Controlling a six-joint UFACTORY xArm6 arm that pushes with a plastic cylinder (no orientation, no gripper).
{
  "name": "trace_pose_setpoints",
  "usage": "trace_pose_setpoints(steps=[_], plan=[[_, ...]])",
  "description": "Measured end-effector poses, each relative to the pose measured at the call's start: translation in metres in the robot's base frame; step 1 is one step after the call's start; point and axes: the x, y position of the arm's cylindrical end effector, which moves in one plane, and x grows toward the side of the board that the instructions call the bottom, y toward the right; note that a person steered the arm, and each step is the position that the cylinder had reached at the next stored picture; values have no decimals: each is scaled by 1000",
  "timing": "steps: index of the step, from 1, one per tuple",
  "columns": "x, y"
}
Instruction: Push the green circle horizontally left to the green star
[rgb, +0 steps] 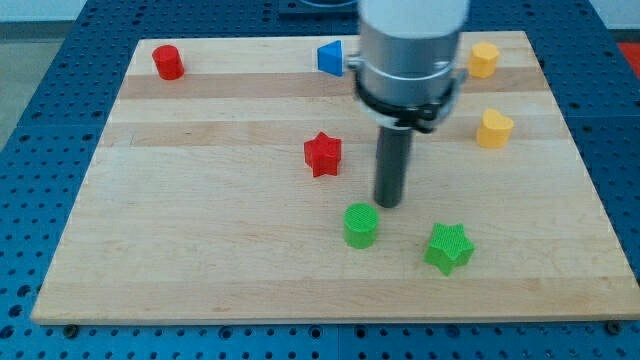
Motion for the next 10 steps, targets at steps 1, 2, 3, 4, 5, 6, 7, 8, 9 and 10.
trace_pose_setpoints(steps=[1, 2, 3, 4, 5, 6, 7, 8, 9, 10], plan=[[9, 6], [21, 3], [22, 2], [25, -13], [25, -24], [26, -39], [28, -46], [29, -46], [3, -48], [6, -66]])
